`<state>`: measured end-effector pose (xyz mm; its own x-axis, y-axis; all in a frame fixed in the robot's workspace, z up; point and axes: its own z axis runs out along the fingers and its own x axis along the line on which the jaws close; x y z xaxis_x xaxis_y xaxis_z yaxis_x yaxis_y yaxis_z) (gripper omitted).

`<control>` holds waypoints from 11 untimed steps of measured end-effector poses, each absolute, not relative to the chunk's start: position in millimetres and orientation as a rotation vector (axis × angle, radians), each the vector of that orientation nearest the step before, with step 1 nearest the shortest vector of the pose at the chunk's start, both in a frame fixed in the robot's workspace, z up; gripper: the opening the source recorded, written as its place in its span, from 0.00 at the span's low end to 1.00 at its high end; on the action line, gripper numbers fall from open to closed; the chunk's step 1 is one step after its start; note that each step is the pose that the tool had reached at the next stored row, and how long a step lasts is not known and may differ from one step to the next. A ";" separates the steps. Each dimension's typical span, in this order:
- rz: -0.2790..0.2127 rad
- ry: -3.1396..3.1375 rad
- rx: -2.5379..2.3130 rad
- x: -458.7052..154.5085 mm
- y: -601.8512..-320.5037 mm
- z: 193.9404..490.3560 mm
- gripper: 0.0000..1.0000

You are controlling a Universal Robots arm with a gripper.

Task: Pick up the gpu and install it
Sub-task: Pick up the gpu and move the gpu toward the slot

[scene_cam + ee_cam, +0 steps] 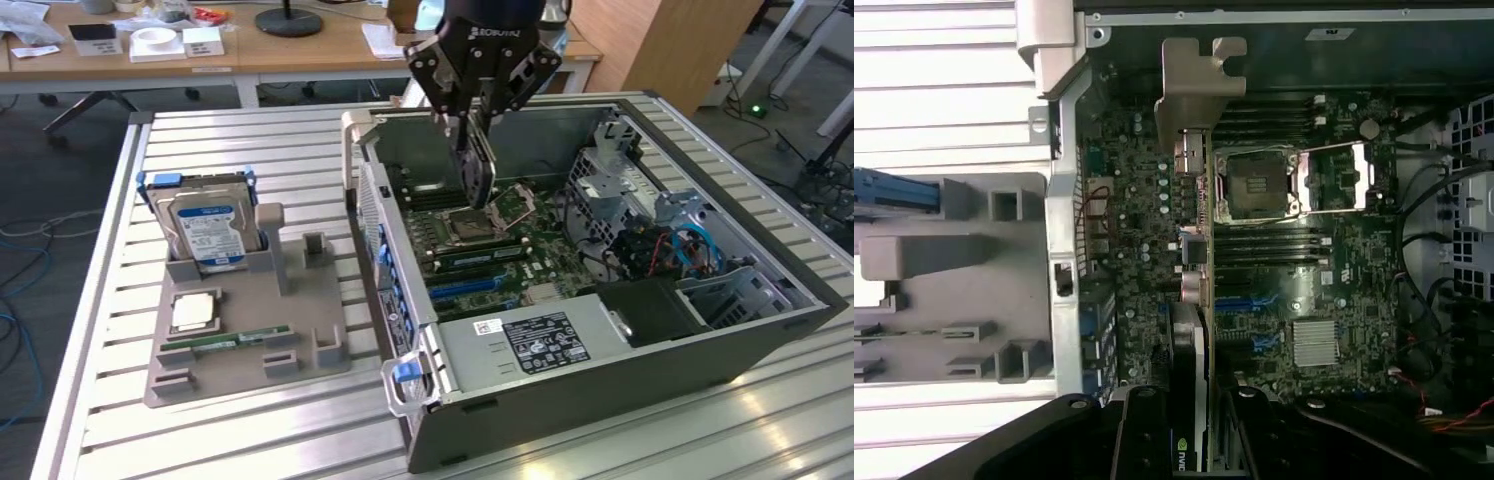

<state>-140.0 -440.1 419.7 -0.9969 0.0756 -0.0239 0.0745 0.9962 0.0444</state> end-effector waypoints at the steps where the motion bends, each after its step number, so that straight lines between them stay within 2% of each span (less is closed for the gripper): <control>1: 0.068 3.113 0.117 -137.0 -440.1 419.7 0.27; 11: 0.068 3.113 0.117 -109.1 -439.2 419.5 0.27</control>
<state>-109.1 -439.2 419.5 -0.9969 0.0756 -0.0239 0.0745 0.9962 0.0445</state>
